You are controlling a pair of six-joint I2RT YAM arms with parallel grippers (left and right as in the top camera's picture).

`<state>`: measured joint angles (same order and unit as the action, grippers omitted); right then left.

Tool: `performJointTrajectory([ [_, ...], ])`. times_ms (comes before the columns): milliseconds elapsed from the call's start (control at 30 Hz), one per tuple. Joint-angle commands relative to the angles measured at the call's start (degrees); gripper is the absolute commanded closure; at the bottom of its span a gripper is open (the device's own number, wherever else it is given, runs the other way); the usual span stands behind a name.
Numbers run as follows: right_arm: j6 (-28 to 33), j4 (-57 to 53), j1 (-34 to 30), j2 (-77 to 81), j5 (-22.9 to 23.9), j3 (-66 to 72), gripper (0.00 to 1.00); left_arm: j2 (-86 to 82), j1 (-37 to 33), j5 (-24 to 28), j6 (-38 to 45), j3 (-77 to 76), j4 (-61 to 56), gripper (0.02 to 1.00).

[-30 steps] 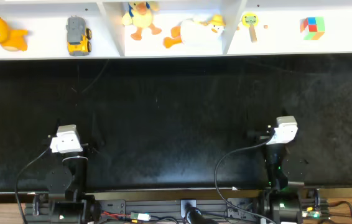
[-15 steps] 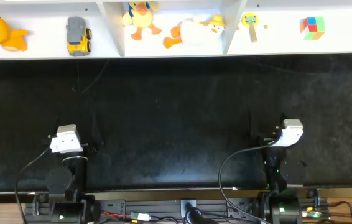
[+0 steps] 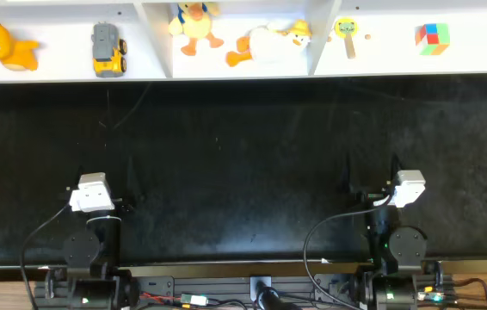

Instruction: Store Toys

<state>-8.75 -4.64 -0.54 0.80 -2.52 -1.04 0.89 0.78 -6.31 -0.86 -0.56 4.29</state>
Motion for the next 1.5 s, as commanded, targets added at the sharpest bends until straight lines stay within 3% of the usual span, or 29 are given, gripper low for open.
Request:
performJointTrajectory([
  [33, -0.3, 0.3, 0.6, -0.6, 0.7, 0.8, 0.005, -0.7, 0.2, -0.7, 1.3, 0.1, 0.1, 0.020],
  [1500, -0.2, 0.2, 1.0, -0.6, 1.7, 0.8, 0.005, -0.7, 0.2, -0.7, 1.3, 0.1, 0.1, 0.020],
])
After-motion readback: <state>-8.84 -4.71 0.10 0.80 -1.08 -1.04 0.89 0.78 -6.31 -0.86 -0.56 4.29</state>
